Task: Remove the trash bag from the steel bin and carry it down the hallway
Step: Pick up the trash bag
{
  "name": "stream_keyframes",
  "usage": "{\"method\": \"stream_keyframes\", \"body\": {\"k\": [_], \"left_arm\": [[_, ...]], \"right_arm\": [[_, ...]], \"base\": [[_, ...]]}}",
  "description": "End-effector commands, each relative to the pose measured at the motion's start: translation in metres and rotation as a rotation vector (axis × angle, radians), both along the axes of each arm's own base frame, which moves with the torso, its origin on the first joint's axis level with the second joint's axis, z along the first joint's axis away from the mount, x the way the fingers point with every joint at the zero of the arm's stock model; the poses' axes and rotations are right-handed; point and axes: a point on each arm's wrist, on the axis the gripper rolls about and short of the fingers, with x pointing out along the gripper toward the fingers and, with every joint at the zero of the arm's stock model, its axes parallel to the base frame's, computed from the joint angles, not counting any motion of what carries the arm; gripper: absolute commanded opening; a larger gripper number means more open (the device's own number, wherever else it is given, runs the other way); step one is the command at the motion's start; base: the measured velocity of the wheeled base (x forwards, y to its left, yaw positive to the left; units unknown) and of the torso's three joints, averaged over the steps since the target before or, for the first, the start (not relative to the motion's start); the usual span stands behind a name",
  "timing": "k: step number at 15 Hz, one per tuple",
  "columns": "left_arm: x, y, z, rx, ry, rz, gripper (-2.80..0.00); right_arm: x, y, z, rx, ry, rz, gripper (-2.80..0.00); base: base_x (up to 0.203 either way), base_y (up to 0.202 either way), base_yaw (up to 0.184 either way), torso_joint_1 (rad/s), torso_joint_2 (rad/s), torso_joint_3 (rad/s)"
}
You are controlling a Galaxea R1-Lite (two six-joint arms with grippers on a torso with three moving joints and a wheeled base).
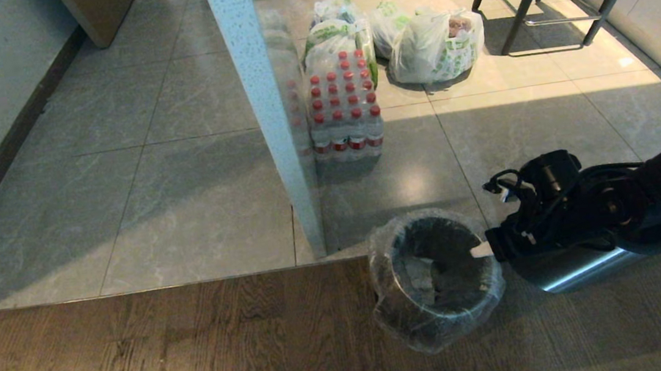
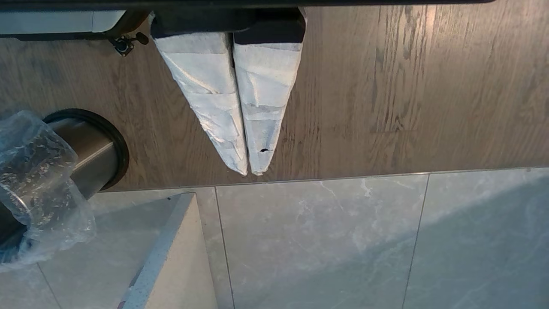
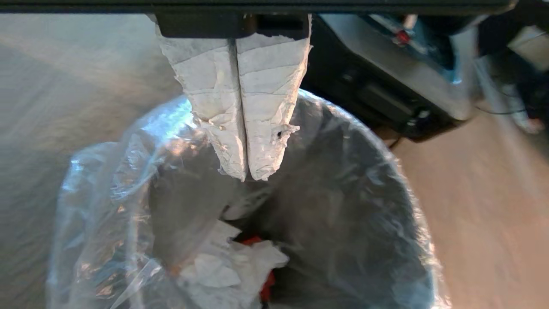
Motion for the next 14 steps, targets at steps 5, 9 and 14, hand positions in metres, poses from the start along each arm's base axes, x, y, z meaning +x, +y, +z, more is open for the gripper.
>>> {"method": "stream_keyframes", "body": {"k": [5,9,14], "left_arm": [[0.000,0.000,0.000,0.000,0.002,0.000,-2.80],[0.000,0.000,0.000,0.000,0.002,0.000,-2.80],[0.000,0.000,0.000,0.000,0.001,0.000,-2.80]], "right_arm": [[-0.004,-0.013,-0.001,-0.143,-0.022,0.020,-2.80],[-0.012,-0.020,0.000,-0.156,0.018,0.014,-2.80],[-0.021,-0.049,0.002,-0.118,0.064,-0.113,-2.80]], "base": [[0.000,0.000,0.000,0.000,0.00,0.000],[0.000,0.000,0.000,0.000,0.00,0.000],[0.000,0.000,0.000,0.000,0.00,0.000]]}}
